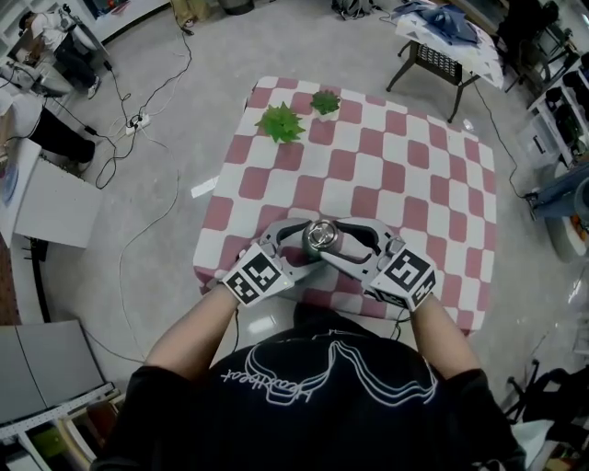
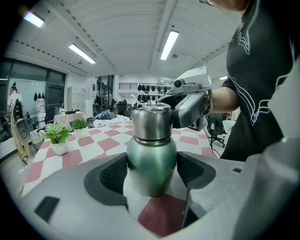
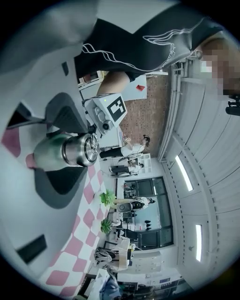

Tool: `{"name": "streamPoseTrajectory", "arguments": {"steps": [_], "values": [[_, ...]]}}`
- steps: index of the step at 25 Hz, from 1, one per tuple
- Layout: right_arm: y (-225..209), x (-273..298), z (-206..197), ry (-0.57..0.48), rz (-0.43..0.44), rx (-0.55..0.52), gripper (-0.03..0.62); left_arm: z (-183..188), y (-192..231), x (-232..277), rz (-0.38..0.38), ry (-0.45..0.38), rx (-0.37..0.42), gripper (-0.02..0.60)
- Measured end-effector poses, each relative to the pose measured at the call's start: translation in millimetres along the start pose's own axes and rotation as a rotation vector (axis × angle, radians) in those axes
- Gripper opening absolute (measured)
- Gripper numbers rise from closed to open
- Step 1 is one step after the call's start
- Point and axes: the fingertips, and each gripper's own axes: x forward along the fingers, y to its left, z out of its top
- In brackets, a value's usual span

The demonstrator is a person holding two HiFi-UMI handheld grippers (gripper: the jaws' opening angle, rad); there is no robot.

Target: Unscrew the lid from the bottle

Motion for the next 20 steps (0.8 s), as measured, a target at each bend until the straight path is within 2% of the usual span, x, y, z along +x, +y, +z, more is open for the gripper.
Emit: {"name": "streamPoseTrajectory", "arguments": {"steps": [7, 15, 20], "values": [[-0.8, -0.5, 0.8, 0.025, 0.119, -0.049, 0.229, -0.5, -2.7, 1.9, -0.114, 0.031, 0.053, 0.333], [1.9, 1.9, 0.3, 0.052, 0.315, -0.12, 0.229, -0.8, -2.3, -0.4, -0.25, 0.064, 0.108, 0.334], [3.7, 2.8, 1.6, 0.083, 0.389, -0.171, 0.229, -1.2, -3.2, -2.9, -0.327, 0.094, 0.138, 0.334]]}}
